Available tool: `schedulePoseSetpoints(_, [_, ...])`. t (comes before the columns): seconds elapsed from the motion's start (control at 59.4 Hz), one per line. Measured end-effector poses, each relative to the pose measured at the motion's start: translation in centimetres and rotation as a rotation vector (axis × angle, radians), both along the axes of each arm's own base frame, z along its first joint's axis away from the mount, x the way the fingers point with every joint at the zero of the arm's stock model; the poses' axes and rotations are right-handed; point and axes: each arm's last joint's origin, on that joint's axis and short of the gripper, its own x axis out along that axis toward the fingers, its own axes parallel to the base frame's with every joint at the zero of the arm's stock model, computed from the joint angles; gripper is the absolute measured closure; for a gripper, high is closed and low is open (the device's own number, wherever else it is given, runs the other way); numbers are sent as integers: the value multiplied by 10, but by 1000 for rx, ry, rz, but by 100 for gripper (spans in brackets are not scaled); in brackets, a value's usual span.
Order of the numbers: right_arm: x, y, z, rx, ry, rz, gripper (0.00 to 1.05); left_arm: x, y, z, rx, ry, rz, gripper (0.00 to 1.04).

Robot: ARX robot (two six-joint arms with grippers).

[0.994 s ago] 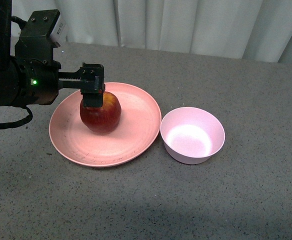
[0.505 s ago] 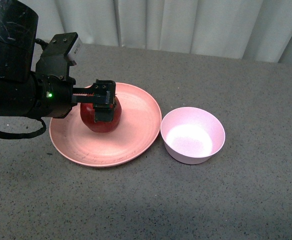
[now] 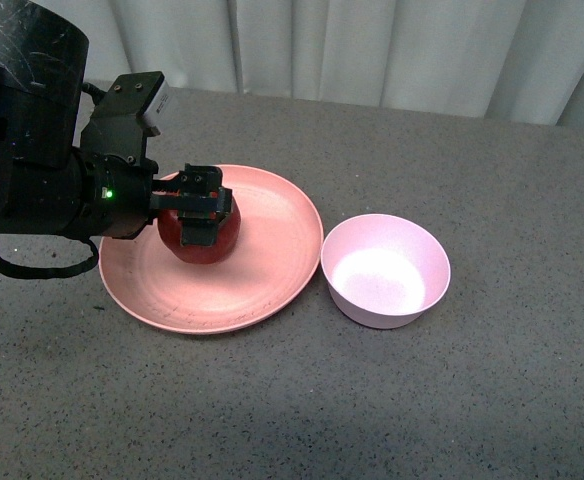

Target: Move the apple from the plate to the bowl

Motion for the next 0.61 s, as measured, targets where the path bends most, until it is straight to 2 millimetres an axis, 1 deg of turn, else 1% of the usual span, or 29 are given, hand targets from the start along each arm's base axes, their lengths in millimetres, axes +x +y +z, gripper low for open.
schedulePoseSetpoints(0.067, [0, 0, 0, 0, 0, 0, 9, -2, -3, 2, -5, -3, -13, 35])
schedulePoseSetpoints(0.185, [0, 0, 0, 0, 0, 0, 9, -5, -15, 11, -22, -21, -59, 35])
schedulePoseSetpoints(0.388, [0, 0, 0, 0, 0, 0, 9, -7, -51, 33, -59, -79, -145, 35])
schedulePoseSetpoints(0.522, [0, 0, 0, 0, 0, 0, 9, -12, -76, 41, -81, -97, -199, 35])
schedulePoseSetpoints(0.607, [0, 0, 0, 0, 0, 0, 9, -16, -89, 43, -92, -100, -220, 35])
